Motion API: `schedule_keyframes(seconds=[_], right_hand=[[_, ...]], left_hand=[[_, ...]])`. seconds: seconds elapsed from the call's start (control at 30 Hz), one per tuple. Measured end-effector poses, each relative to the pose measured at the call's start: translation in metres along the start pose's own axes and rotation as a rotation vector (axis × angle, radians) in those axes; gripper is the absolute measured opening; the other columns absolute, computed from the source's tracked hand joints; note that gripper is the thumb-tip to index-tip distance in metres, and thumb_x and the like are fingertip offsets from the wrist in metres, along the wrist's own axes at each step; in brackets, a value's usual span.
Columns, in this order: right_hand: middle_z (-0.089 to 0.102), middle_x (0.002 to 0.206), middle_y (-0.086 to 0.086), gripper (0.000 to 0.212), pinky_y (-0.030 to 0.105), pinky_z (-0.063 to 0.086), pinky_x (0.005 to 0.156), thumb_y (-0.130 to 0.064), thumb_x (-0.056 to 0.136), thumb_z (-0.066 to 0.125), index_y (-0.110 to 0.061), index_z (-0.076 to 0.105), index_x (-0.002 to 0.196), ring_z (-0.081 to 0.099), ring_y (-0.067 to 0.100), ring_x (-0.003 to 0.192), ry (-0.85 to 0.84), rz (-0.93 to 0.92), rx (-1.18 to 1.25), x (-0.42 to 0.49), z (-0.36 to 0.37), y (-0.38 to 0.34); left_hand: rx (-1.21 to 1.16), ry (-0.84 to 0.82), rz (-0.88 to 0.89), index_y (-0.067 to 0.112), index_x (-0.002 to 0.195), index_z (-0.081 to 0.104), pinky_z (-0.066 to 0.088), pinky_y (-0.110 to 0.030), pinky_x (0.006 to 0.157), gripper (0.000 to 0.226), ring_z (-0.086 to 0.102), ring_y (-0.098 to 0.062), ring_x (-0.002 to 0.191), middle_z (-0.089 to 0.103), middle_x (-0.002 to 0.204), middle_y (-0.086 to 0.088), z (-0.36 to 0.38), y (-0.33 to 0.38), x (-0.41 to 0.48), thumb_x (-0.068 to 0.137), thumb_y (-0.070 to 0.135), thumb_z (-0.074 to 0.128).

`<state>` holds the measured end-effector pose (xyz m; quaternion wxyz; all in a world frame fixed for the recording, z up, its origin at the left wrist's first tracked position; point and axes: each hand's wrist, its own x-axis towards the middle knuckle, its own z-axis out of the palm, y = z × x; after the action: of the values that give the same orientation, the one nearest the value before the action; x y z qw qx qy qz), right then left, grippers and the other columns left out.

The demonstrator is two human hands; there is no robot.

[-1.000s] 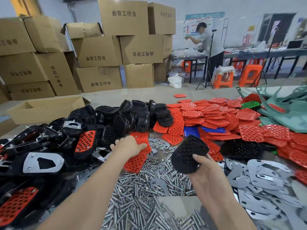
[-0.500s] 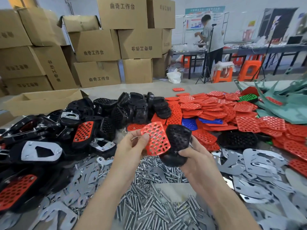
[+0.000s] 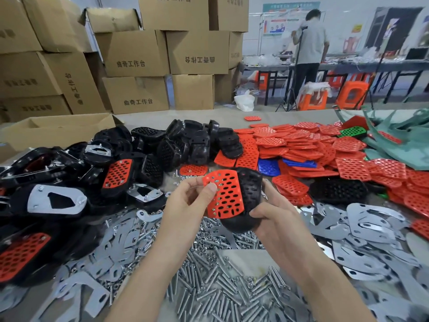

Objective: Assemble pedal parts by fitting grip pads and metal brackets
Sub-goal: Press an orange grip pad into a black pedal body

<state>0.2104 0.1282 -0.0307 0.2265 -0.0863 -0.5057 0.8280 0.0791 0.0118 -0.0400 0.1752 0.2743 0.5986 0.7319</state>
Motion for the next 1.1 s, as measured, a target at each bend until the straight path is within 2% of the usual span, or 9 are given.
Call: schedule_keyframes(seconds=[0.17,0.43,0.6,0.67,0.73,0.83,0.93,1.03,1.1], right_hand=[[0.071,0.124,0.023,0.062,0.040,0.063,0.085,0.020,0.088,0.038,-0.015,0.066,0.131,0.070,0.035,0.107,0.008,0.005,-0.031,0.001,0.001,0.002],[0.071,0.125,0.021,0.046,0.049,0.060,0.095,0.006,0.094,0.058,-0.021,0.067,0.131,0.068,0.041,0.116,0.039,-0.019,-0.038,0.003,-0.001,0.006],[0.072,0.126,0.018,0.051,0.041,0.062,0.081,-0.004,0.086,0.066,-0.018,0.065,0.135,0.072,0.035,0.110,0.024,0.015,-0.040,0.003,-0.001,0.004],[0.070,0.131,0.016,0.049,0.042,0.061,0.087,-0.010,0.091,0.063,-0.018,0.063,0.139,0.070,0.035,0.116,0.016,0.039,-0.040,0.001,-0.001,0.003],[0.069,0.133,0.018,0.047,0.053,0.057,0.101,-0.013,0.094,0.060,-0.018,0.061,0.141,0.068,0.037,0.121,0.012,0.050,-0.060,0.000,-0.001,0.002],[0.069,0.130,0.022,0.049,0.061,0.051,0.106,-0.006,0.097,0.058,-0.016,0.055,0.145,0.065,0.044,0.122,0.002,0.050,-0.098,-0.001,0.001,0.003],[0.073,0.124,0.021,0.056,0.049,0.058,0.094,-0.003,0.091,0.061,-0.018,0.054,0.144,0.072,0.038,0.111,-0.014,0.039,-0.108,-0.001,0.003,0.005],[0.073,0.124,0.018,0.056,0.043,0.061,0.089,-0.006,0.087,0.062,-0.016,0.057,0.143,0.073,0.031,0.107,0.013,0.013,-0.073,0.001,0.001,0.006],[0.073,0.125,0.017,0.053,0.040,0.063,0.085,-0.009,0.085,0.062,-0.016,0.062,0.137,0.073,0.029,0.106,0.020,0.007,-0.022,0.003,-0.001,0.005]], left_hand=[[0.024,-0.020,0.019,0.033,0.092,0.072,0.055,-0.024,0.062,0.006,0.069,-0.011,0.080,0.074,0.089,0.005,0.000,0.003,-0.003,0.093,0.028,0.069],[0.036,-0.030,0.025,0.028,0.103,0.070,0.056,-0.020,0.066,0.009,0.073,-0.012,0.087,0.076,0.096,0.000,0.002,0.005,-0.007,0.094,0.027,0.068],[0.120,-0.007,0.107,0.033,0.103,0.070,0.055,-0.021,0.072,0.011,0.069,-0.010,0.092,0.073,0.100,0.005,0.006,0.003,-0.009,0.092,0.034,0.069],[0.133,-0.017,0.136,0.034,0.102,0.070,0.054,-0.019,0.072,0.011,0.069,-0.008,0.090,0.073,0.101,0.007,0.009,0.002,-0.011,0.091,0.036,0.069],[0.176,-0.006,0.166,0.035,0.105,0.068,0.055,-0.024,0.074,0.010,0.068,-0.013,0.093,0.073,0.103,0.007,0.011,0.000,-0.012,0.095,0.036,0.069],[0.239,0.056,0.200,0.042,0.101,0.064,0.056,-0.032,0.077,0.008,0.067,-0.018,0.094,0.071,0.100,0.008,0.014,-0.004,-0.013,0.095,0.042,0.067],[0.235,0.094,0.217,0.044,0.097,0.058,0.055,-0.025,0.067,0.005,0.068,-0.012,0.083,0.068,0.095,0.004,0.019,-0.007,-0.018,0.094,0.046,0.061],[0.248,0.078,0.189,0.049,0.112,0.052,0.056,-0.032,0.082,0.016,0.066,-0.008,0.104,0.064,0.114,0.010,0.021,-0.013,-0.021,0.096,0.055,0.054],[0.249,0.036,0.152,0.049,0.121,0.051,0.056,-0.027,0.084,0.026,0.065,-0.002,0.107,0.066,0.116,0.015,0.023,-0.015,-0.021,0.097,0.059,0.050]])
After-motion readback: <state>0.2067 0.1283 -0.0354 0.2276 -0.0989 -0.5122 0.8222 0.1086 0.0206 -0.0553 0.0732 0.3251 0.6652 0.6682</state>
